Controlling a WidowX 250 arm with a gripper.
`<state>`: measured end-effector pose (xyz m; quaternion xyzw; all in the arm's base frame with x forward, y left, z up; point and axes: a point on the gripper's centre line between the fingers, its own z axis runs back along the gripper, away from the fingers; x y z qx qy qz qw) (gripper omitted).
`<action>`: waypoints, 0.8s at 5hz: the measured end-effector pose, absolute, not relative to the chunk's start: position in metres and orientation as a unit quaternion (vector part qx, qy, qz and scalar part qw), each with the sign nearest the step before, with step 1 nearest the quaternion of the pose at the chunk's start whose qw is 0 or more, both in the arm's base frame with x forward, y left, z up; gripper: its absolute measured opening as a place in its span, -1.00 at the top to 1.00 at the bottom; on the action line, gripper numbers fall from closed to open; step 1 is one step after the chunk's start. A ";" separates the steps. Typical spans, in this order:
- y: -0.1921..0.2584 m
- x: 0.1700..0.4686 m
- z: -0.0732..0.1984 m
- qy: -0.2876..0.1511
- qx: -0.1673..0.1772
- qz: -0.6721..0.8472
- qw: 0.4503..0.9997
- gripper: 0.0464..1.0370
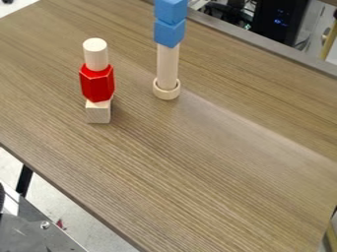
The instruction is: Put the cylinder down to the right
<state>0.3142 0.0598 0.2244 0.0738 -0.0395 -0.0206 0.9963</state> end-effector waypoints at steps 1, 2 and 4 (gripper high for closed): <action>0.060 0.314 0.216 -0.025 0.071 -0.020 0.997 -0.93; 0.067 0.297 0.197 -0.003 0.067 -0.004 0.998 -0.93; 0.088 0.262 0.165 0.007 0.038 0.066 0.997 -0.93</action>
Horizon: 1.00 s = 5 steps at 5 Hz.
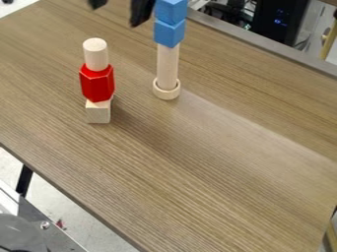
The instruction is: Put the cylinder down to the right
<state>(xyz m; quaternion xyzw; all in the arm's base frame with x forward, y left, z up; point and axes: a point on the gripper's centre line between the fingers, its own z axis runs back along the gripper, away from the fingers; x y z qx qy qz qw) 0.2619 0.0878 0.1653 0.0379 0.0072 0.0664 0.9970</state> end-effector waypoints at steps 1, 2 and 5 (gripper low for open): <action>0.094 0.250 0.150 0.017 0.028 0.089 0.995 -0.93; 0.103 0.240 0.133 0.020 0.019 0.106 0.994 -0.93; 0.113 0.250 0.121 0.007 0.030 0.104 0.994 -0.93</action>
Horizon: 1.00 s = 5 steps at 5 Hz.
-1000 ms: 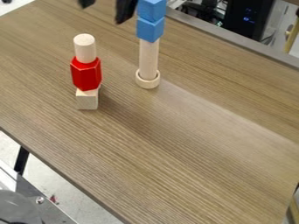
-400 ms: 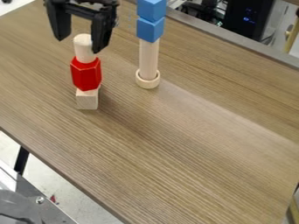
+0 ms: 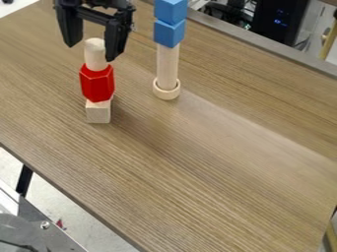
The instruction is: Put the cylinder down to the right
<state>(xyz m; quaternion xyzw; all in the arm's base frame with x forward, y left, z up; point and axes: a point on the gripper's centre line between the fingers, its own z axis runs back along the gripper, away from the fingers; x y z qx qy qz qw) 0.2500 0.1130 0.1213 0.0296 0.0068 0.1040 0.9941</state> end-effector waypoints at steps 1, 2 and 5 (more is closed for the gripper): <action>0.118 0.254 0.115 0.013 0.033 0.105 0.994 -0.85; 0.125 0.255 0.104 0.022 0.038 0.110 0.993 -0.29; 0.129 0.256 0.132 0.005 0.046 0.120 0.992 -0.02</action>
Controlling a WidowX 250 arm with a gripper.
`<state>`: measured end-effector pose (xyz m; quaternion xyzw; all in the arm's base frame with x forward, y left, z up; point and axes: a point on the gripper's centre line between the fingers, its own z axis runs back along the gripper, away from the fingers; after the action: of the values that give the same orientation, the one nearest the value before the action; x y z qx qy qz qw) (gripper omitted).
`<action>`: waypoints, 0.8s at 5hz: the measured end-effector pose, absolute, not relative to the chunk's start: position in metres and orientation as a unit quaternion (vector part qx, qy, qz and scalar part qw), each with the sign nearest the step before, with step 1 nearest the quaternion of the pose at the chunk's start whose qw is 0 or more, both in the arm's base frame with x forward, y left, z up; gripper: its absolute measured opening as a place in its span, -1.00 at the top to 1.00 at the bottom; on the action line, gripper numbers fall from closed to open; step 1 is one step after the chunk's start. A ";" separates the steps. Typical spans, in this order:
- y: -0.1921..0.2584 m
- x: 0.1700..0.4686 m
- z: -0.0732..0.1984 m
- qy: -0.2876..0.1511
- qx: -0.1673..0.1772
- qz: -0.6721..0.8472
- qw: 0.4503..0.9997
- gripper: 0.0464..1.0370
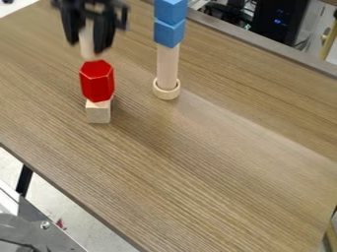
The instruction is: Put the cylinder down to the right
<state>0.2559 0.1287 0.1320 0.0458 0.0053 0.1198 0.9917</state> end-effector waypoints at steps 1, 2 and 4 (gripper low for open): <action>0.116 0.262 0.185 -0.054 0.072 0.104 0.990 -0.02; 0.077 0.280 0.236 -0.094 0.088 0.039 0.991 -0.02; 0.001 0.313 0.225 -0.069 0.071 -0.107 0.989 -0.02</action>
<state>0.3133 0.0009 0.2252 0.0711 -0.0690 -0.1065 0.9894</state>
